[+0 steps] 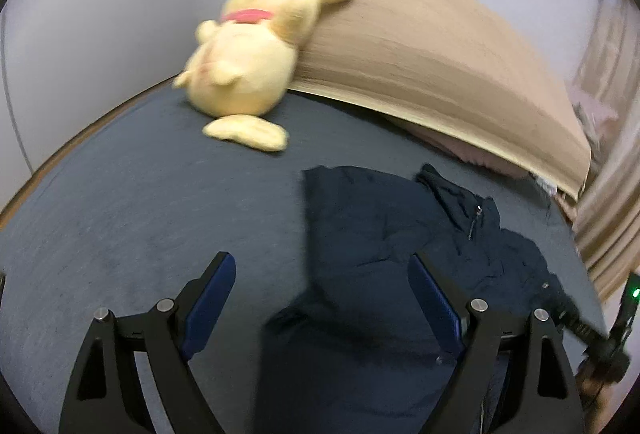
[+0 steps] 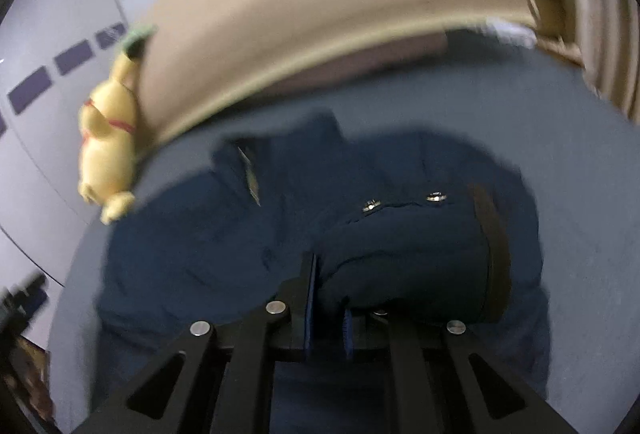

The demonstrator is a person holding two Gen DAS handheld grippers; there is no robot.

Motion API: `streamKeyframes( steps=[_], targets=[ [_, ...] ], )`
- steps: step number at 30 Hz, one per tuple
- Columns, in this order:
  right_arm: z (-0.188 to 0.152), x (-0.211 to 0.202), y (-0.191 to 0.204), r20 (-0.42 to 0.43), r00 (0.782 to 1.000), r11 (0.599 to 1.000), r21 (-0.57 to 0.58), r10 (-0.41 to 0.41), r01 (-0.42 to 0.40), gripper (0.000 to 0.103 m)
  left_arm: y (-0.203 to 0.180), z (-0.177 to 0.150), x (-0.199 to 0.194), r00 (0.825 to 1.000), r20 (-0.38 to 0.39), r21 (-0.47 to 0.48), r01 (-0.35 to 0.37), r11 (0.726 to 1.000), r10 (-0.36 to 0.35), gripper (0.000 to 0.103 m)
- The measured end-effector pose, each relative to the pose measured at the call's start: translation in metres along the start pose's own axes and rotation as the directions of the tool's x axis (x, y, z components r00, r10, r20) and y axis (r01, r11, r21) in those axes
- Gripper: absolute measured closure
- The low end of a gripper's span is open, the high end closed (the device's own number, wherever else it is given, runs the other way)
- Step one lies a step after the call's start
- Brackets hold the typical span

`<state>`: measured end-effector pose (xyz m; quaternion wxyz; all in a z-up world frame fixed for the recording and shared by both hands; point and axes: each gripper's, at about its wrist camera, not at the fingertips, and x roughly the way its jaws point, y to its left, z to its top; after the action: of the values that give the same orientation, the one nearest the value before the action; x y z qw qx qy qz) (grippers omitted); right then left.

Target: Fold large clothes

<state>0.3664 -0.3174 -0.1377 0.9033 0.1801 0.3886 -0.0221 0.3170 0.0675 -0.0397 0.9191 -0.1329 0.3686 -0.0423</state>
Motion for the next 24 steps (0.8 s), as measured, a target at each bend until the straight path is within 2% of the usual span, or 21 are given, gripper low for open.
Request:
streamKeyframes(
  steps=[2,7,10,12,13,15,19,22,23,24],
  targets=[
    [-0.011,0.015,-0.011,-0.03,1.0,0.999,0.035,0.008,-0.007,0.091,-0.017,0.001,0.011,1.0,-0.006,0.03,-0.003,1.0,0.003,0.015],
    [-0.012,0.016,-0.012,-0.014,0.999,0.997,0.066,0.031,-0.03,0.091,-0.058,-0.01,0.039,0.999,-0.022,0.156,-0.034,0.987,0.038,0.015],
    [-0.006,-0.002,-0.014,0.046,0.999,1.0,0.01,0.021,-0.021,0.091,-0.071,-0.023,0.062,0.993,-0.054,0.222,-0.09,0.971,0.104,0.015],
    [-0.01,0.005,-0.021,0.016,1.0,1.0,0.013,0.009,-0.009,0.091,-0.074,-0.037,0.088,0.976,-0.119,0.28,-0.144,0.949,0.184,0.015],
    [-0.013,0.014,-0.027,-0.015,1.0,0.999,0.035,0.013,-0.012,0.092,-0.074,-0.042,0.092,0.974,-0.132,0.287,-0.142,0.947,0.187,0.014],
    [-0.019,0.025,-0.04,-0.057,0.998,0.996,0.089,0.036,-0.031,0.089,-0.074,-0.048,0.095,0.972,-0.121,0.313,-0.156,0.937,0.202,0.013],
    [-0.016,0.025,-0.049,-0.075,0.994,0.988,0.138,0.079,-0.068,0.089,-0.075,-0.043,0.088,0.968,-0.123,0.334,-0.165,0.928,0.217,0.013],
    [-0.013,0.029,-0.06,-0.109,0.985,0.973,0.203,0.137,-0.113,0.085,-0.076,-0.03,0.064,0.982,-0.047,0.29,-0.162,0.943,0.183,0.013],
    [-0.012,0.028,-0.064,-0.113,0.981,0.967,0.222,0.155,-0.127,0.079,-0.078,-0.027,0.059,0.983,-0.015,0.29,-0.169,0.942,0.181,0.013],
    [-0.012,0.027,-0.066,-0.118,0.978,0.961,0.239,0.172,-0.141,0.073,-0.081,-0.027,0.061,0.978,-0.003,0.314,-0.195,0.929,0.206,0.013]
  ],
)
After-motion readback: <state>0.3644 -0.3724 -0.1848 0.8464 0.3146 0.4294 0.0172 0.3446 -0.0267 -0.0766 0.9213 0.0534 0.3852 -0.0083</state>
